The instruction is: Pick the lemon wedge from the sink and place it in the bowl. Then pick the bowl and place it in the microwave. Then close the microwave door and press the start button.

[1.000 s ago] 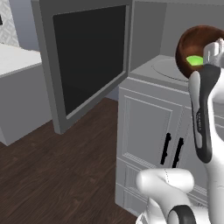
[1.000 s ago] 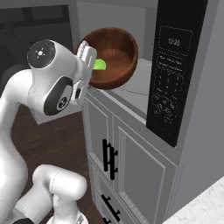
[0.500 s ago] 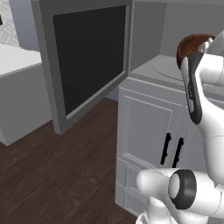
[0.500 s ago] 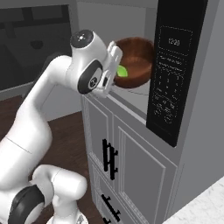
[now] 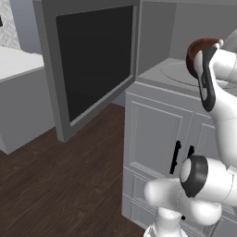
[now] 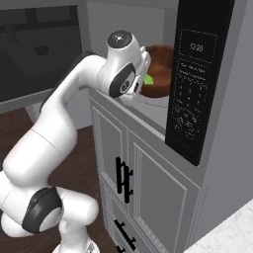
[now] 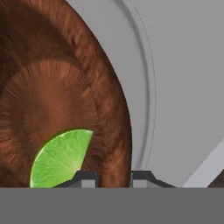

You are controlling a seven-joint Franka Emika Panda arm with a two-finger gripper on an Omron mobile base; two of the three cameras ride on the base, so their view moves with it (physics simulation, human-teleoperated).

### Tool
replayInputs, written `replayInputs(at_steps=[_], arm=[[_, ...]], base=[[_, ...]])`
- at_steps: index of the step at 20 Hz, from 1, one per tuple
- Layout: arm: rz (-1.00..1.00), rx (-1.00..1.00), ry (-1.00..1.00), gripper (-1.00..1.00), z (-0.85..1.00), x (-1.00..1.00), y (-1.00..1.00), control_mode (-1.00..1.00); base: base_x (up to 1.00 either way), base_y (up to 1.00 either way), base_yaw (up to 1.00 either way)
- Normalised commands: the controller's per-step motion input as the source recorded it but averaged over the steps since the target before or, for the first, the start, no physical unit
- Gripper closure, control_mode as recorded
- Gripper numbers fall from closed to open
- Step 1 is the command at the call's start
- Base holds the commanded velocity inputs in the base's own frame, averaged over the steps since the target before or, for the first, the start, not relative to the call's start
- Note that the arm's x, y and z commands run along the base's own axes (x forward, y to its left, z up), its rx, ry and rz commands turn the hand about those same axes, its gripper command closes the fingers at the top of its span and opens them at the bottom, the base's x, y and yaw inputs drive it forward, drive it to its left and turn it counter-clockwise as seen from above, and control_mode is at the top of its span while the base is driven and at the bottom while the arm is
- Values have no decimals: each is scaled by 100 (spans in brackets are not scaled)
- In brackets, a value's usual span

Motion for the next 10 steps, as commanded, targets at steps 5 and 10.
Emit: replayInputs(at_steps=[5, 10], arm=[[2, 0, 4, 100, -54, 40, 0, -100], [0, 0, 0, 100, -35, 48, 0, -100]], base=[[0, 0, 0], [0, 0, 0]])
